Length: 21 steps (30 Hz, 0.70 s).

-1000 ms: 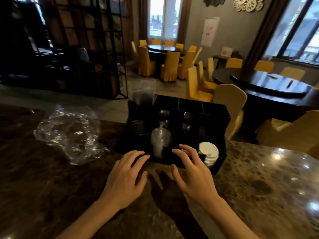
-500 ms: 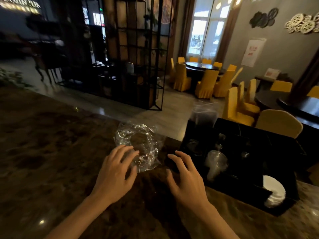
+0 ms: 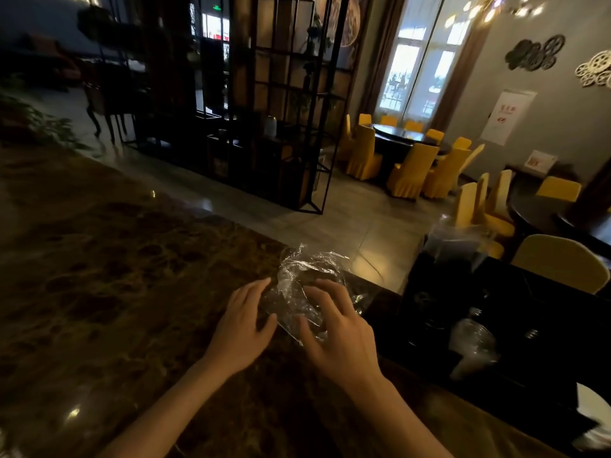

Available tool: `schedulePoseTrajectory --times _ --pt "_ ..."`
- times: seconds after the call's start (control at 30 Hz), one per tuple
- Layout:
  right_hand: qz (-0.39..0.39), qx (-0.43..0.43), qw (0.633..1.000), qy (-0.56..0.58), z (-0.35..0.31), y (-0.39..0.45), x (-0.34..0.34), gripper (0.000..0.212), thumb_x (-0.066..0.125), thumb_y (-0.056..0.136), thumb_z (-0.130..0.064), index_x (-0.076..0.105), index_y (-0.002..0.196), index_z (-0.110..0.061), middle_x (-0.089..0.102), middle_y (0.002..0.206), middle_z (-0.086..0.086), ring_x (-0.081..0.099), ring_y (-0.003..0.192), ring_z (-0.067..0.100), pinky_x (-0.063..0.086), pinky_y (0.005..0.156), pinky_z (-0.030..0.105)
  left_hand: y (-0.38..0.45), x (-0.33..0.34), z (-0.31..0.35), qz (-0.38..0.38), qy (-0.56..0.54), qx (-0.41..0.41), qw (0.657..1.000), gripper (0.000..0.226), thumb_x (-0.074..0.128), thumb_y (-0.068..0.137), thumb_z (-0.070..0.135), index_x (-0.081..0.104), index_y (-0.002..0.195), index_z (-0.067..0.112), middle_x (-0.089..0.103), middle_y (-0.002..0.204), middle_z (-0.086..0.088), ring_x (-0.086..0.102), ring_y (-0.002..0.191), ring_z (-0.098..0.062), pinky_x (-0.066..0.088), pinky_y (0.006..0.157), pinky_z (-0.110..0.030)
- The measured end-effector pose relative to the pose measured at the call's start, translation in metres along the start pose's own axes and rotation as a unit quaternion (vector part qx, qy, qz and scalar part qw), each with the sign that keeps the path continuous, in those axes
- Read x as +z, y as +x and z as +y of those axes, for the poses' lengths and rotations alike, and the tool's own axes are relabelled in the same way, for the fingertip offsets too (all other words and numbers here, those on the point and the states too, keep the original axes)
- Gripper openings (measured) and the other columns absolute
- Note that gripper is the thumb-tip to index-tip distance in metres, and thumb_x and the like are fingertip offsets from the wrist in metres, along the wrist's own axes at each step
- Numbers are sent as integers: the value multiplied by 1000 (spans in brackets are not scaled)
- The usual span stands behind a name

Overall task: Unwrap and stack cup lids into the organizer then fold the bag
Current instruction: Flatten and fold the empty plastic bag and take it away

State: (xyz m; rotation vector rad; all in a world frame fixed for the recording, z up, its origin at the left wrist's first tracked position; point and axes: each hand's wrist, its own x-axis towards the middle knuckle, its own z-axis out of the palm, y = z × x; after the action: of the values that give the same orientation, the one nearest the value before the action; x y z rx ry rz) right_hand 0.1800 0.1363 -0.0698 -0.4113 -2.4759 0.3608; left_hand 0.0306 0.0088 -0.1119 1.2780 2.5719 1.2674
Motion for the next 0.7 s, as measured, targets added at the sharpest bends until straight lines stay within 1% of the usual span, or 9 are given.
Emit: schedulePoseTrajectory --times 0.07,0.13,0.23,0.3,0.37,0.47,0.53,0.6,0.7 --pt "1 5 1000 -12 -10 8 8 45 57 96 -53 57 134 -29 49 140 -12 61 67 0 48 50 12 5 2 -1 -2 -19 21 1000 65 63 96 29 34 154 26 37 155 8 25 141 -1 25 111 -19" --pt "9 14 1000 -21 -17 14 17 42 62 95 -49 61 130 -26 55 133 -10 60 64 1 49 48 16 9 3 -2 -6 -34 50 998 66 65 95 25 32 151 37 36 149 17 24 138 5 26 109 -16" --pt "23 37 999 -31 -24 22 26 41 75 88 -36 65 126 -23 65 120 -7 64 64 6 54 48 25 10 4 -6 -20 -47 88 995 82 67 91 16 19 147 51 24 144 34 18 137 16 25 108 -10" --pt "32 51 998 -35 -28 26 29 39 81 83 -27 69 120 -22 70 110 -7 68 68 11 57 50 30 11 5 -11 -34 -57 108 992 86 66 89 13 19 151 51 15 142 48 16 139 18 22 107 -7" --pt "43 58 997 -29 -32 29 32 32 78 85 -22 72 116 -21 72 105 -7 69 69 12 58 53 33 14 4 -15 -46 -73 124 988 86 66 88 13 21 154 47 11 141 52 18 143 12 24 110 -10" --pt "86 50 995 12 -39 32 31 20 65 94 -32 73 108 -21 71 100 -10 65 62 5 56 54 29 21 2 -21 -43 -93 126 987 84 68 90 15 22 152 48 14 143 48 20 144 8 27 111 -15" --pt "110 54 991 50 -42 32 30 22 59 95 -37 72 104 -22 69 97 -13 64 63 3 56 55 27 28 0 -27 -30 -100 109 989 76 65 95 24 23 154 44 23 150 33 20 144 6 27 111 -17" --pt "128 58 986 86 -43 31 29 19 60 94 -36 72 102 -23 68 94 -16 66 70 3 57 59 26 36 -3 -35 -17 -89 100 991 70 62 97 28 25 156 39 28 157 19 21 144 3 26 111 -19" --pt "151 54 981 106 -41 27 24 10 65 93 -29 70 101 -27 67 92 -20 68 76 5 57 60 23 44 -9 -45 14 -58 104 993 72 66 94 20 30 155 31 32 158 7 22 144 -2 28 116 -28"
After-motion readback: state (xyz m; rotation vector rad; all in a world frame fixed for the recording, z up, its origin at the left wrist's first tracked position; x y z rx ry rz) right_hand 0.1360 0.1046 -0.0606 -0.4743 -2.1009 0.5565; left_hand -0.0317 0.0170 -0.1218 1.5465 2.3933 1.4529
